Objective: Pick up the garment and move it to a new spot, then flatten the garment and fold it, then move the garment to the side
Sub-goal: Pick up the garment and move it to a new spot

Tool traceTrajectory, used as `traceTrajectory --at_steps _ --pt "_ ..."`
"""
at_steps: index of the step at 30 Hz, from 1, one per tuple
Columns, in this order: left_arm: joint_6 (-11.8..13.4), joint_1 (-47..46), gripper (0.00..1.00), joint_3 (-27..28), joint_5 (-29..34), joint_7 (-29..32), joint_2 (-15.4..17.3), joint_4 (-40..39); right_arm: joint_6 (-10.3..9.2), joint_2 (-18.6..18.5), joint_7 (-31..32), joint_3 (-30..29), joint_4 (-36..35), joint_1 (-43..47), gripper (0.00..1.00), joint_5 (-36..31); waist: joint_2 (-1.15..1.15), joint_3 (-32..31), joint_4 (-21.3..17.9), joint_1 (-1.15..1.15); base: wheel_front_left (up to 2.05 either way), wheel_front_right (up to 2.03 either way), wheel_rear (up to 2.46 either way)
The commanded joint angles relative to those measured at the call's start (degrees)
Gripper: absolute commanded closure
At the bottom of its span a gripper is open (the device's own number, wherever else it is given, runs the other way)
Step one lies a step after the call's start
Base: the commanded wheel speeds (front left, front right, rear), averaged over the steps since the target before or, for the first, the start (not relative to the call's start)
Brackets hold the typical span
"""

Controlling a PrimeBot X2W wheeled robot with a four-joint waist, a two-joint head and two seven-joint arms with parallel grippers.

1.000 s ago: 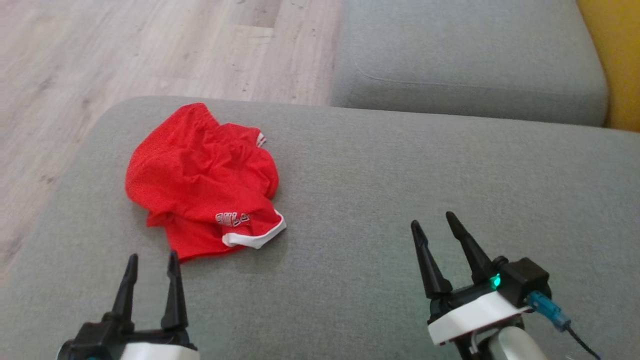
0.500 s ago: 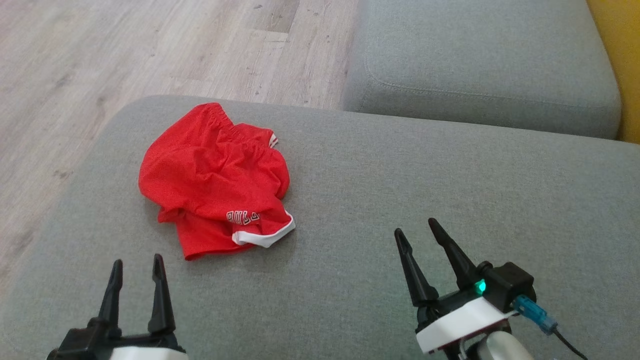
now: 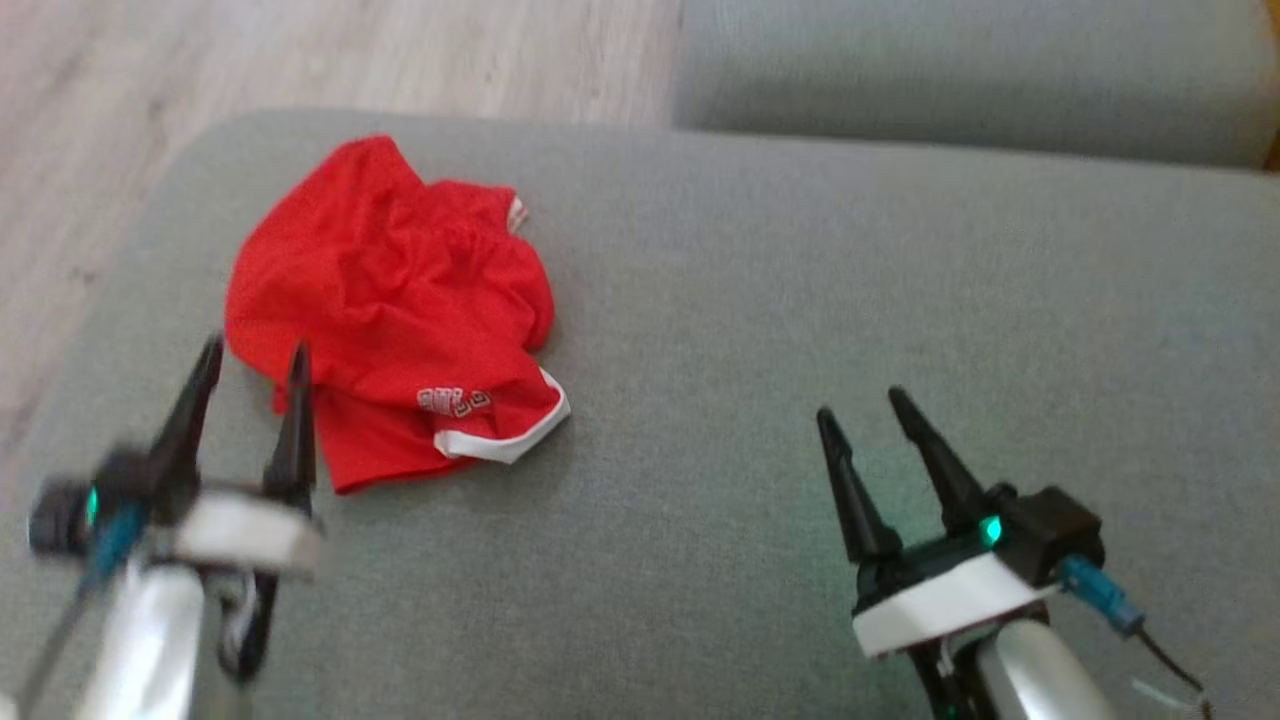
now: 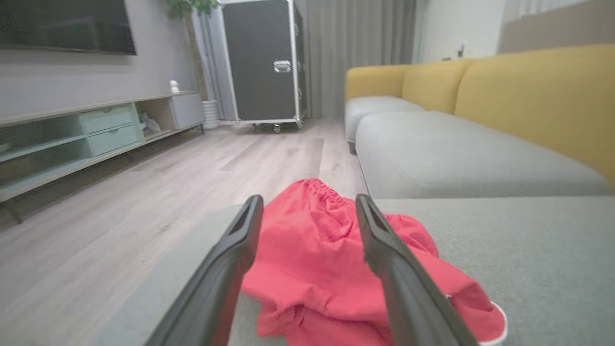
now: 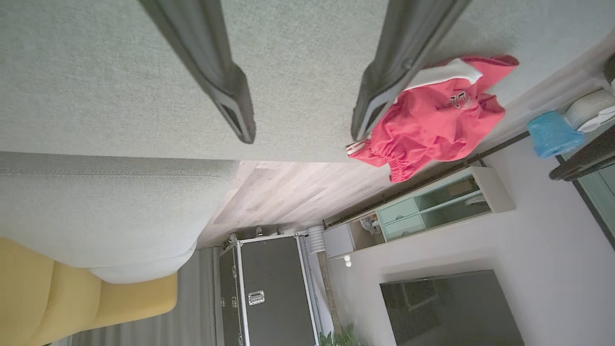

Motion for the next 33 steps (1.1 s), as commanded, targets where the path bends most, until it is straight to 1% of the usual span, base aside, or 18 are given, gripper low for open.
traceTrajectory --at_steps 1,2,3,6,9,12,15,20,22,25,28,29,33 --pt "-0.31 -6.66 0.00 -0.85 -0.82 2.74 3.63 0.05 -0.04 -0.27 -0.63 0.41 -2.41 -3.61 0.00 -0.69 0.00 3.85 -1.15 -0.01 0.00 0.00 0.00" --pt "-0.31 -9.19 0.00 -2.91 -1.99 5.04 5.41 1.36 -0.04 -0.27 -0.63 0.10 -2.48 -3.97 0.00 -0.99 0.00 4.88 -1.40 -0.01 0.00 0.00 0.00" --pt "-0.32 -14.09 0.00 -7.41 -5.03 9.94 9.12 4.00 -0.04 -0.27 -0.63 -0.73 -2.75 -4.70 0.00 -1.28 0.00 6.94 -1.99 -0.01 0.00 0.00 0.00" --pt "-0.33 -20.72 0.00 -14.00 -10.13 17.06 14.54 7.65 -0.04 -0.27 -0.63 -1.56 -3.24 -6.01 0.00 -1.81 0.00 9.85 -3.03 -0.01 0.00 0.00 0.00" --pt "-0.33 -26.17 0.00 -19.19 -14.35 21.99 19.13 11.16 -0.04 -0.27 -0.63 -2.01 -3.65 -7.25 0.00 -2.16 0.00 12.16 -4.15 -0.01 0.00 0.00 0.00" --pt "-0.33 -30.18 0.00 -22.01 -17.51 25.29 21.86 15.33 -0.04 -0.27 -0.63 -2.39 -4.05 -8.13 0.00 -2.32 0.00 14.00 -5.18 -0.01 0.00 0.00 0.00" --pt "-0.33 -32.87 0.00 -23.95 -19.38 26.62 23.30 19.61 -0.04 -0.27 -0.63 -2.70 -4.22 -8.71 0.00 -2.57 0.00 15.19 -6.13 -0.01 0.00 0.00 0.00" --pt "-0.33 -35.35 0.00 -25.33 -21.85 26.23 23.40 26.03 -0.04 -0.27 -0.63 -3.33 -4.36 -9.07 0.00 -2.89 0.00 15.80 -7.15 -0.01 0.00 0.00 0.00" --pt "-0.34 -35.87 1.00 -25.88 -22.46 24.92 23.27 27.54 -0.04 -0.27 -0.63 -3.48 -4.35 -9.14 0.00 -2.91 0.00 15.70 -7.43 -0.01 0.00 0.00 0.00" --pt "-0.34 -36.09 1.00 -26.31 -24.26 20.36 22.86 27.88 -0.04 -0.27 -0.63 -3.65 -4.14 -9.01 0.00 -2.65 0.00 14.84 -7.73 -0.01 0.00 0.00 0.00" --pt "-0.34 -36.39 1.00 -26.46 -24.90 14.89 23.28 27.86 -0.04 -0.27 -0.63 -3.65 -3.79 -8.69 0.00 -2.15 0.00 13.41 -7.95 -0.01 0.00 0.00 0.00" --pt "-0.34 -36.39 1.00 -26.46 -24.90 14.89 23.28 27.86 -0.04 -0.27 -0.63 -3.65 -3.79 -8.69 0.00 -2.15 0.00 13.41 -7.95 -0.01 0.00 0.00 0.00" --pt "-0.32 -37.29 1.00 -24.99 -25.11 5.74 23.27 27.00 -0.04 -0.27 -0.63 -3.40 -3.30 -8.09 0.00 -1.49 0.00 10.76 -8.12 -0.01 0.00 0.00 0.00"
